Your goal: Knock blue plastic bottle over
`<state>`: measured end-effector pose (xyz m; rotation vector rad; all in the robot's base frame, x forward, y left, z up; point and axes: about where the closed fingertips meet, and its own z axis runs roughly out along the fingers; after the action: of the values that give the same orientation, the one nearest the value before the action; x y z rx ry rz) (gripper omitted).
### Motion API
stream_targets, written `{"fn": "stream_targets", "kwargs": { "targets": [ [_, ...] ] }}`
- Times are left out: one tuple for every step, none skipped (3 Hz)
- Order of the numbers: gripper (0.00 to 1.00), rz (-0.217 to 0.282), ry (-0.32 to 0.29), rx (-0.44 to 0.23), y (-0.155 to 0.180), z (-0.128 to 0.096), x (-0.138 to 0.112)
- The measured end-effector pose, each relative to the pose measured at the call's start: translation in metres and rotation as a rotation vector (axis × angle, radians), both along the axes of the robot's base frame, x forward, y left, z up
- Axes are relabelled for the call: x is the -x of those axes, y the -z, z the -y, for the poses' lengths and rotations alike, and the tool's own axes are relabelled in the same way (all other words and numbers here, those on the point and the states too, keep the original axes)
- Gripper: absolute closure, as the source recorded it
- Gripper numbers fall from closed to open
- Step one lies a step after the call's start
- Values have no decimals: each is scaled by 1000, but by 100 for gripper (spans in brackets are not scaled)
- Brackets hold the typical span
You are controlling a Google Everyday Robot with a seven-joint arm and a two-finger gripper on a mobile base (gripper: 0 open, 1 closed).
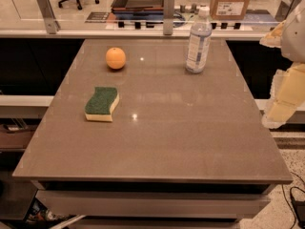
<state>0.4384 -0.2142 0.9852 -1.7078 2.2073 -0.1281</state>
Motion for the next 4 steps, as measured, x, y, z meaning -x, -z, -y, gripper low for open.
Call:
{"fn": "stream_targets", "kwargs": {
  "targets": [
    [0,0,0,0,0,0,0],
    [0,20,6,-13,-2,1,-3],
    [0,80,36,-74,-2,7,-14],
    [0,153,81,-169,2,18,-33]
  ]
}}
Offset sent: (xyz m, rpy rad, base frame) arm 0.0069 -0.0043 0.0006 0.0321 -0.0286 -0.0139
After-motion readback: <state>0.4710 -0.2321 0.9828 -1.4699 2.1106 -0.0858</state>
